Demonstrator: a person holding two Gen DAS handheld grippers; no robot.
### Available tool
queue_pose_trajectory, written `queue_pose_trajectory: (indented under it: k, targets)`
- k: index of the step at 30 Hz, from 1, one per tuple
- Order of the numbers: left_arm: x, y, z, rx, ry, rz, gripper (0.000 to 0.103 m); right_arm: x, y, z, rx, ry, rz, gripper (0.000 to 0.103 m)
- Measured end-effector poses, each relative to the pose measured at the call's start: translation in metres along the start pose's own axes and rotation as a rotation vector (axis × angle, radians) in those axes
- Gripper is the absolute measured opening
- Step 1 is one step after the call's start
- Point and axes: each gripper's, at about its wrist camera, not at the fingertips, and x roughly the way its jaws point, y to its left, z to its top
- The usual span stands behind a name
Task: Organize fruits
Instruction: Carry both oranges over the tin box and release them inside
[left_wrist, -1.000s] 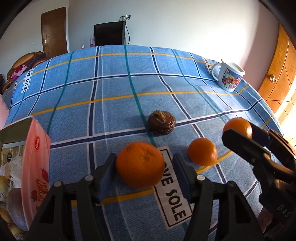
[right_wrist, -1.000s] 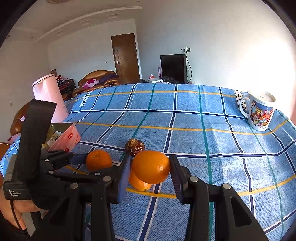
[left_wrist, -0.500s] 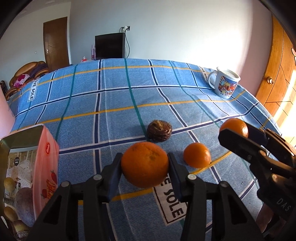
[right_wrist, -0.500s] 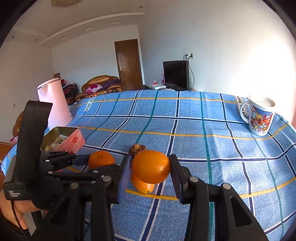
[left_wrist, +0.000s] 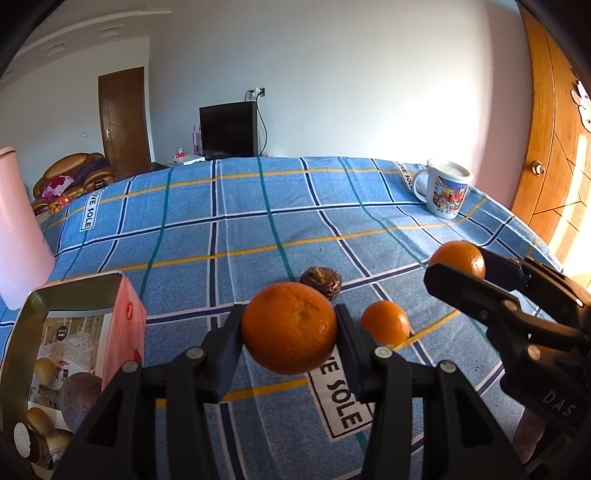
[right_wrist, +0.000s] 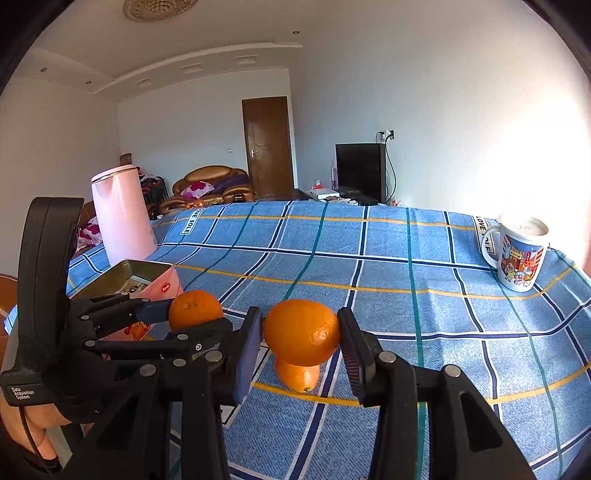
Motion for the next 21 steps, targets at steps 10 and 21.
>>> queue_pose_trajectory:
  k: [10, 21]
  targets:
    - [-0.015, -0.002, -0.003, 0.011, -0.078, 0.028, 0.049, -0.008, 0.002, 0.000, -0.017, -0.049, 0.004, 0.043]
    - [-0.029, -0.002, -0.006, 0.016, -0.146, 0.052, 0.049, -0.016, 0.004, -0.001, -0.032, -0.087, 0.005, 0.043]
